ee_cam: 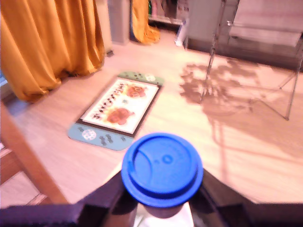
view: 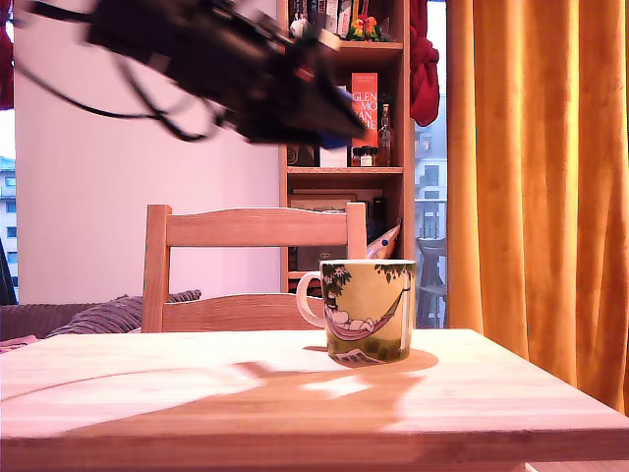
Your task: Pick up the coffee capsules on the table and drop them inside the coffee cup
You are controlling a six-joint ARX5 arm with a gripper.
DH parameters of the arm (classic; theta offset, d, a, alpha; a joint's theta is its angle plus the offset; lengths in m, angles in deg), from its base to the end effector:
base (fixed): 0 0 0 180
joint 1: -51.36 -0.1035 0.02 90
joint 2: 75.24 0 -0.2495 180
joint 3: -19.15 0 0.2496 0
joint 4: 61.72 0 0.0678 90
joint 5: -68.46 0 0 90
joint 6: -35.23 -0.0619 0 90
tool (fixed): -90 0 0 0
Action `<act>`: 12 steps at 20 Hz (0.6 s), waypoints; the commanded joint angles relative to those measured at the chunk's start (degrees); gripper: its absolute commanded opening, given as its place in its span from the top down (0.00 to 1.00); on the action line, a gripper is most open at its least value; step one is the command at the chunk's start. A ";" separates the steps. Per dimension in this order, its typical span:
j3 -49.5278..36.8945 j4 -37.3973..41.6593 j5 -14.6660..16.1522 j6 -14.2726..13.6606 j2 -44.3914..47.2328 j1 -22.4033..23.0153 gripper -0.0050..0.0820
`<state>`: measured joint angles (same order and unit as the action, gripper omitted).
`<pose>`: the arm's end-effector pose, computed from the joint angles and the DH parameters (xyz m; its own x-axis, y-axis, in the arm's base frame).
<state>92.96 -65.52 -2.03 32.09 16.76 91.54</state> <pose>0.2791 -0.2628 0.2277 0.4523 -0.8191 -0.3529 0.8591 0.5063 -0.0741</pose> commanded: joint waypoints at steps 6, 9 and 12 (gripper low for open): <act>5.09 -5.31 0.13 0.11 9.42 0.70 0.87; 5.09 -7.37 0.11 0.11 10.84 0.70 0.87; 5.09 -7.30 0.09 0.11 10.88 0.70 0.87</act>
<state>98.12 -73.49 -2.07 32.09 27.34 91.89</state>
